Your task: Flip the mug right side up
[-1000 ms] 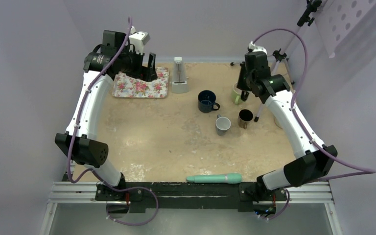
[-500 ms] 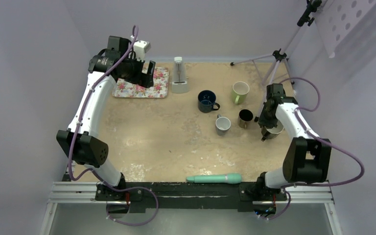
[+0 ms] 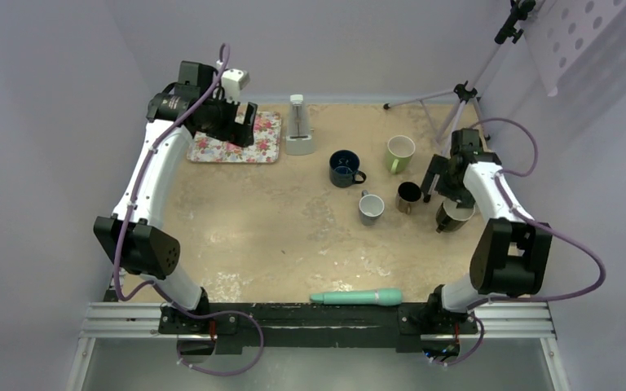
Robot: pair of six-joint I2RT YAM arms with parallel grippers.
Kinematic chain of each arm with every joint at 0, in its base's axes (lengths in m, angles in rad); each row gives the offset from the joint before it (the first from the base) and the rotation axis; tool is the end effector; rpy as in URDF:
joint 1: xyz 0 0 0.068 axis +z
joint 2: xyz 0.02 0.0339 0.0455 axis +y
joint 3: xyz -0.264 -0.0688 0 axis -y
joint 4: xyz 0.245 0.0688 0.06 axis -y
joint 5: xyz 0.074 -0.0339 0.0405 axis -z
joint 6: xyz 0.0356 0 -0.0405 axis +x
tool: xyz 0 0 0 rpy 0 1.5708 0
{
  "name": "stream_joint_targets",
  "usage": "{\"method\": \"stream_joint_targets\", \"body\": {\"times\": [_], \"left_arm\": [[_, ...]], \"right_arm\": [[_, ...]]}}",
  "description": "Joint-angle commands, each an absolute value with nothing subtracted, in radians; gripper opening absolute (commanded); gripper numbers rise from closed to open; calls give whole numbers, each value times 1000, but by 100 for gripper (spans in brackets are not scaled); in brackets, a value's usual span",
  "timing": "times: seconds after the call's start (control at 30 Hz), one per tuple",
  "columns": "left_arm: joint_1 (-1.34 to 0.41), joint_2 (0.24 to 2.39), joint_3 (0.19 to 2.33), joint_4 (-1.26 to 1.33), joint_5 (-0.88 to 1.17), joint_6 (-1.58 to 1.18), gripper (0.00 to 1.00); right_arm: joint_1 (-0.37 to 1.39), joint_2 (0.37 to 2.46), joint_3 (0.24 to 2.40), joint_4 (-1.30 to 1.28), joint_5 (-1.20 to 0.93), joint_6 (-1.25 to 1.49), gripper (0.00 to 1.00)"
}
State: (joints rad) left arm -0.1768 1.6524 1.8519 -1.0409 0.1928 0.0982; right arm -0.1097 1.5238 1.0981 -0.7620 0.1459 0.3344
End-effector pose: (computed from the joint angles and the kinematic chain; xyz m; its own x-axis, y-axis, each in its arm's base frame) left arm 0.3358 -0.0669 0.4028 -0.7012 0.2230 -0.6772 0.3688 0.9263 -0.0768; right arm 0.2940 -0.0376 0.2294 -0.8176 0.4167 -0.3973 0.4559 0.8900 -0.0047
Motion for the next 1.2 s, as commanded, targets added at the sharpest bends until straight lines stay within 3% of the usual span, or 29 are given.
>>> {"method": "stream_joint_targets", "body": {"times": [0.0, 0.07, 0.17, 0.37, 0.47, 0.6, 0.7, 0.93, 1.17], "left_arm": [[-170, 1605, 1810, -1028, 251, 116, 100], [-170, 1586, 1768, -1024, 290, 124, 100], [-169, 1508, 1680, -1001, 334, 162, 100], [-151, 1145, 1364, -1051, 450, 503, 100], [-93, 860, 1015, -767, 387, 501, 100], [-94, 569, 532, -118, 179, 320, 100], [-94, 505, 282, 223, 38, 177, 100], [-94, 644, 195, 323, -207, 12, 100], [-97, 598, 142, 293, -135, 9, 99]], "right_arm": [[-105, 1390, 1270, -797, 165, 281, 99], [-100, 1336, 1287, -749, 148, 235, 99], [-75, 1163, 1216, -476, 130, 170, 99], [-70, 717, 637, 500, 85, 83, 99], [-71, 609, 372, 767, 178, 62, 99], [-71, 538, 231, 786, 186, 6, 99], [-71, 479, 188, 733, 196, 13, 98], [-71, 362, 100, 741, 262, -26, 99], [-71, 387, 94, 700, 248, -21, 99]]}}
